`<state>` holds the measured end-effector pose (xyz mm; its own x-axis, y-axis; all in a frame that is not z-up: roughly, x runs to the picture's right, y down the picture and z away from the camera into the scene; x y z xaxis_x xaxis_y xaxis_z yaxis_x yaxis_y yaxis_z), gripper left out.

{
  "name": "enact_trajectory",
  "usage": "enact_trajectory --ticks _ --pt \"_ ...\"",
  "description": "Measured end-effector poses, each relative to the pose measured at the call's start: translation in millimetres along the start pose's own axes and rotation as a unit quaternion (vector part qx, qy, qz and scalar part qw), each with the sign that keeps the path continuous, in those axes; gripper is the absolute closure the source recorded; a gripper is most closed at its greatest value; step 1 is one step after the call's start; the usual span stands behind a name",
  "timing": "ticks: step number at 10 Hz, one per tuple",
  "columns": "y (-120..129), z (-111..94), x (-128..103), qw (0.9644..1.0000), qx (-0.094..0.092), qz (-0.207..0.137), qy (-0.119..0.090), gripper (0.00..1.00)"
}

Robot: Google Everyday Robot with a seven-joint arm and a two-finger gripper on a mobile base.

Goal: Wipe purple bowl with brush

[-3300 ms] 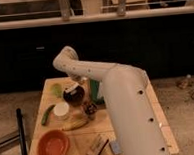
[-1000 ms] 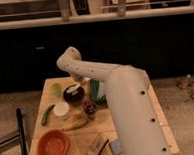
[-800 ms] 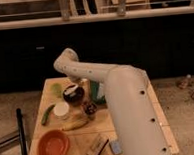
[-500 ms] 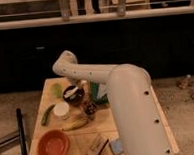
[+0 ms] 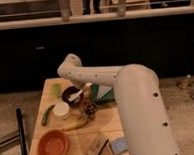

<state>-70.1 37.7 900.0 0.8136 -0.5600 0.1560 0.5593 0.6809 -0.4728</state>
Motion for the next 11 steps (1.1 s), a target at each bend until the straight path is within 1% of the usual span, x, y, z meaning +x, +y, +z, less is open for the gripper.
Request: enact_trajectory --ticks 3,6,8,10,11 --pt "1.8 4.9 14.7 0.9997 -0.004 0.022 -0.001 0.98" --pt "-8.2 7.6 28.4 0.9989 -0.002 0.046 -0.005 0.98" --pt "-12.8 6.4 29.0 0.9987 0.002 0.051 -0.01 0.98" --pt "-14.8 2.3 30.5 0.9983 0.01 0.053 -0.021 0.98" --pt "-14.9 -2.0 31.9 0.9979 0.018 0.054 -0.032 0.98"
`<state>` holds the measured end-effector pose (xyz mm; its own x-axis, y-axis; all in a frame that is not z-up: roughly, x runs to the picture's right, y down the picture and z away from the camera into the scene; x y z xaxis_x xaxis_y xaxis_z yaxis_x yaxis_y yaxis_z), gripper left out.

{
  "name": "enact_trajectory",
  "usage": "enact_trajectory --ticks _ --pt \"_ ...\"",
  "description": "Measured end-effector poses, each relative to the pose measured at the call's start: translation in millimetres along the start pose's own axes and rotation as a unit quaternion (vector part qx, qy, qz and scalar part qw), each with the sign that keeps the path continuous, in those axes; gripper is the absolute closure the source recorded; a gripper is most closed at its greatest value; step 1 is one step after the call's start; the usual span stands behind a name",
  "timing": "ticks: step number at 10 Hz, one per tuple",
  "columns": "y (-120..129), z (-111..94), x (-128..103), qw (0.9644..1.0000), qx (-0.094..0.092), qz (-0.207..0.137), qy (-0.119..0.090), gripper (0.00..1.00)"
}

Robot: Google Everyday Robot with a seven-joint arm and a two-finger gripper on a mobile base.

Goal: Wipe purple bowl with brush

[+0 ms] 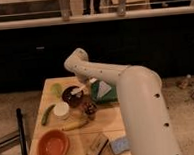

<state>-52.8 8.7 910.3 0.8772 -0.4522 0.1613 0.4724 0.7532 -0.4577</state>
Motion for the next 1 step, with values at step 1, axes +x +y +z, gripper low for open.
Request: enact_trajectory --ticks 1 --pt "1.4 -5.7 2.1 0.9999 0.01 0.002 -0.011 0.98"
